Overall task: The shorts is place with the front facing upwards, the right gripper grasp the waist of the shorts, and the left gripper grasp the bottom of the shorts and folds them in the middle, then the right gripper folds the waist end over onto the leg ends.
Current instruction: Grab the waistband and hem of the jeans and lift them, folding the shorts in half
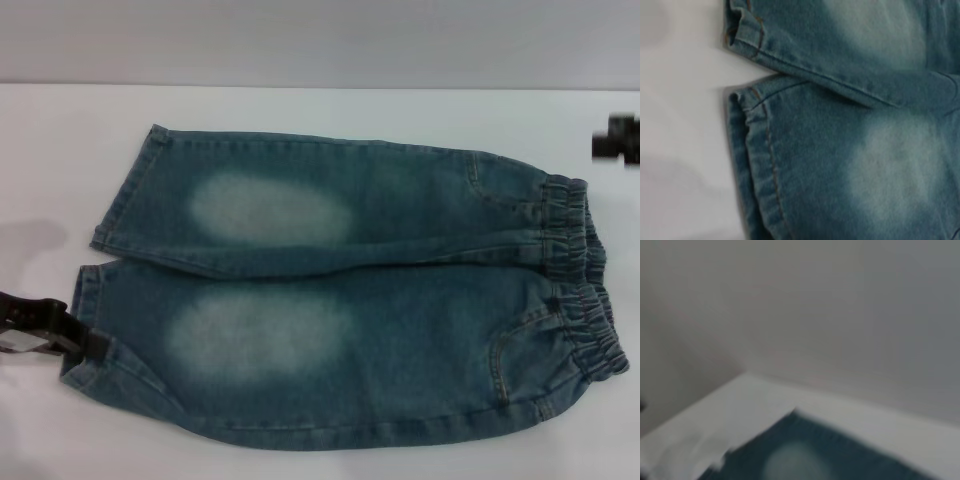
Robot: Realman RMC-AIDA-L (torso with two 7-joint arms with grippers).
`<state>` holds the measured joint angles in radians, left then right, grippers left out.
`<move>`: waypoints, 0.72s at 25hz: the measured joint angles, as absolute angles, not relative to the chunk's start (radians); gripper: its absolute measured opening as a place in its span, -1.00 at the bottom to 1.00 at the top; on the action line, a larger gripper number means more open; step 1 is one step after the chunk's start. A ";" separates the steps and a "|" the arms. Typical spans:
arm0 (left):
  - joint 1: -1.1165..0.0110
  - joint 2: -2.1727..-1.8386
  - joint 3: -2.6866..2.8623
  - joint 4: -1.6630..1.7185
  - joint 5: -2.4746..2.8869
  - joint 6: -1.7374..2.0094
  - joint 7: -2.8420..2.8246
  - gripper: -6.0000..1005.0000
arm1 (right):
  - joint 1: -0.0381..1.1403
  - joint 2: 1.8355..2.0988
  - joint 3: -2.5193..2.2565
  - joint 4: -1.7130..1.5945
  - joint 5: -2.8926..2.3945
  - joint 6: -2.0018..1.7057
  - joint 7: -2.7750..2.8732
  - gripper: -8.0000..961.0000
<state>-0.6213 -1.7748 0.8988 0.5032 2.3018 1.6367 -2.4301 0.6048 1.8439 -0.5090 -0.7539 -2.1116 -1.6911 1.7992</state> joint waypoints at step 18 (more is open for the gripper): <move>-0.642 -1.786 0.899 0.503 2.296 1.626 -2.428 -0.90 | 0.650 1.849 -0.595 -0.790 -2.524 -1.839 1.811 0.28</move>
<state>-0.6417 -1.7864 0.8989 0.5032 2.2965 1.6262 -2.4279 0.6502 1.8487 -0.5946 -0.7899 -2.5242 -1.8387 1.8112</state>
